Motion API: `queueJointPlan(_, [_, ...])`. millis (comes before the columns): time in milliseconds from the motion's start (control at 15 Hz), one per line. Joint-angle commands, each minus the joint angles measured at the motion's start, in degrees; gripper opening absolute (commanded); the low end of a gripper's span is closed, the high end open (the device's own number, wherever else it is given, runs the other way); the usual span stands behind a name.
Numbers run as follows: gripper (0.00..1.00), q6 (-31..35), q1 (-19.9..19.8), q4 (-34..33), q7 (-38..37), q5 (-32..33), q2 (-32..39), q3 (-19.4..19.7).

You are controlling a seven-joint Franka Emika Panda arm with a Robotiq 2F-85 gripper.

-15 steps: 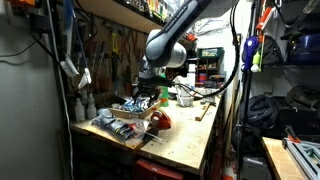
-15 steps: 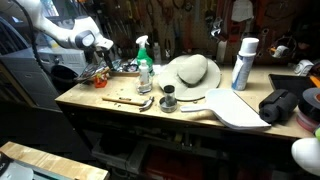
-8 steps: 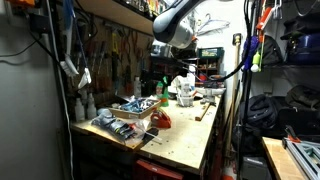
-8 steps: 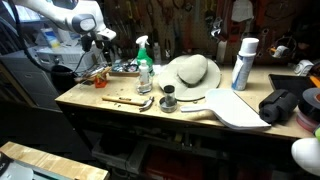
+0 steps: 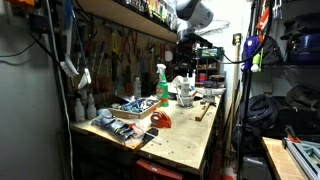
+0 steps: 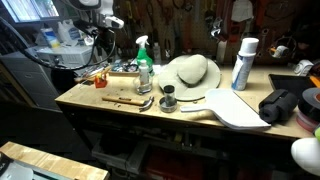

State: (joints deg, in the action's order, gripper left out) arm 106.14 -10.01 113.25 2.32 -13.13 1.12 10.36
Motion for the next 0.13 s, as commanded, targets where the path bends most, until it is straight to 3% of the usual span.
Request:
queueJointPlan(0, [1.00,-3.0,-0.8,-0.2,3.8,0.0,-1.3,0.6])
queueJointPlan(67, [1.00,-5.1,-1.3,-0.2,6.5,0.0,-2.5,1.2])
